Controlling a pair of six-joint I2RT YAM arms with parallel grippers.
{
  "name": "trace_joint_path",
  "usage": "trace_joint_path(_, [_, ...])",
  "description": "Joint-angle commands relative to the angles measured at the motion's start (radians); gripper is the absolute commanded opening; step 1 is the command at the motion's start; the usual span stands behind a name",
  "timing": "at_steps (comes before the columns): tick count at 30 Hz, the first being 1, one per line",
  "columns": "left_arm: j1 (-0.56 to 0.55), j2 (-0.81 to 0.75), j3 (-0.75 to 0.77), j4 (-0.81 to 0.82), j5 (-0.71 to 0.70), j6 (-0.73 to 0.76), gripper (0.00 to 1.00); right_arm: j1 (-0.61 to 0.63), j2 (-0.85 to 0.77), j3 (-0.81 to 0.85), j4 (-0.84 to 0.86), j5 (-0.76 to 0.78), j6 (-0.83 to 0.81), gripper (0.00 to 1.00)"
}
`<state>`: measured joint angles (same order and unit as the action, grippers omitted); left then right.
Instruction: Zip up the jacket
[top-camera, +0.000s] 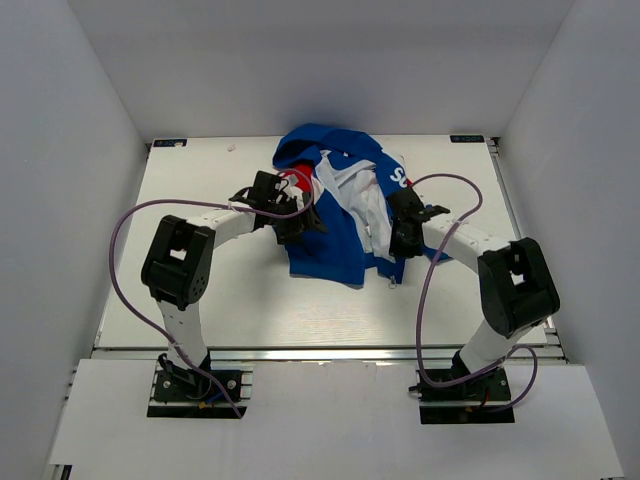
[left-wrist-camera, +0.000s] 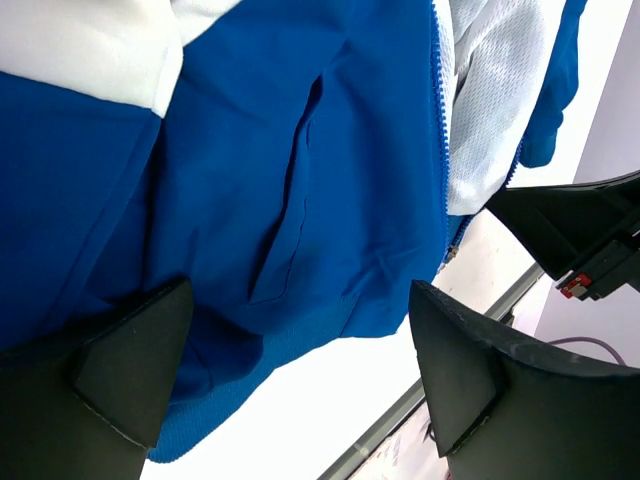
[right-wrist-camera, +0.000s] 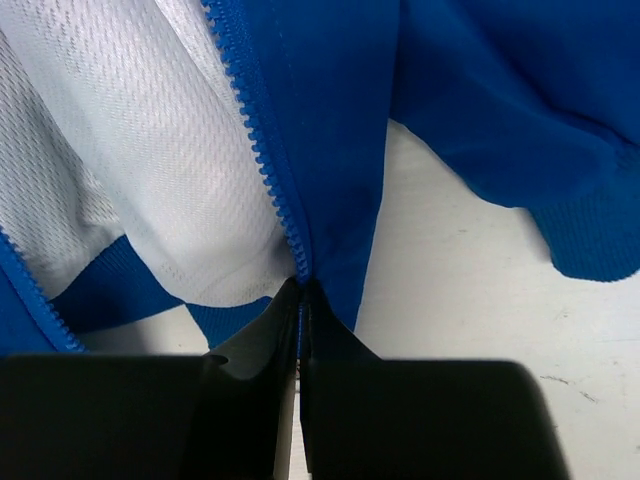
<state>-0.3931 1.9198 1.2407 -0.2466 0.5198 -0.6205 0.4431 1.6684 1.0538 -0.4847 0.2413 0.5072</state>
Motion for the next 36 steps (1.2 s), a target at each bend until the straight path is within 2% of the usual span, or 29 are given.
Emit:
trace_joint_path(1, [-0.004, -0.018, 0.009, 0.015, 0.019, 0.011, 0.98, -0.006, -0.056, 0.040, -0.040, 0.036, -0.033, 0.00])
trace_joint_path(5, [-0.004, -0.036, 0.003, 0.003, 0.014, 0.022, 0.98, -0.001, -0.127, 0.034, -0.057, -0.078, -0.114, 0.00])
trace_joint_path(11, [-0.004, -0.074, -0.023, -0.017, -0.012, 0.034, 0.98, 0.057, -0.160, 0.022, -0.127, -0.114, -0.139, 0.00])
trace_joint_path(16, [-0.004, -0.090, -0.027, -0.042, -0.026, 0.041, 0.98, 0.161, -0.101, 0.034, -0.086, -0.154, -0.176, 0.00])
trace_joint_path(19, [-0.004, -0.107, -0.035, -0.048, -0.030, 0.039, 0.98, 0.218, -0.053, 0.041, -0.023, -0.218, -0.187, 0.00])
trace_joint_path(22, [-0.004, -0.125, -0.041, -0.060, -0.044, 0.044, 0.98, 0.224, -0.007, 0.034, 0.060, -0.336, -0.182, 0.00])
trace_joint_path(26, [-0.004, -0.153, -0.046, -0.086, -0.073, 0.054, 0.98, 0.226, -0.001, 0.029, 0.138, -0.379, -0.190, 0.26])
trace_joint_path(28, [-0.004, -0.169, -0.046, -0.095, -0.086, 0.061, 0.98, 0.226, -0.039, 0.031, 0.161, -0.370, -0.199, 0.35])
trace_joint_path(29, [-0.004, -0.176, -0.046, -0.095, -0.087, 0.061, 0.98, 0.226, -0.059, 0.025, 0.169, -0.364, -0.213, 0.43])
trace_joint_path(31, [-0.004, -0.188, -0.049, -0.091, -0.090, 0.062, 0.98, 0.224, -0.130, 0.011, 0.185, -0.353, -0.220, 0.51])
trace_joint_path(34, [-0.004, -0.217, -0.053, -0.085, -0.093, 0.064, 0.98, 0.224, -0.301, -0.064, 0.239, -0.344, -0.225, 0.77])
trace_joint_path(36, [-0.004, -0.229, -0.050, -0.089, -0.099, 0.070, 0.98, 0.224, -0.382, -0.104, 0.265, -0.318, -0.217, 0.89])
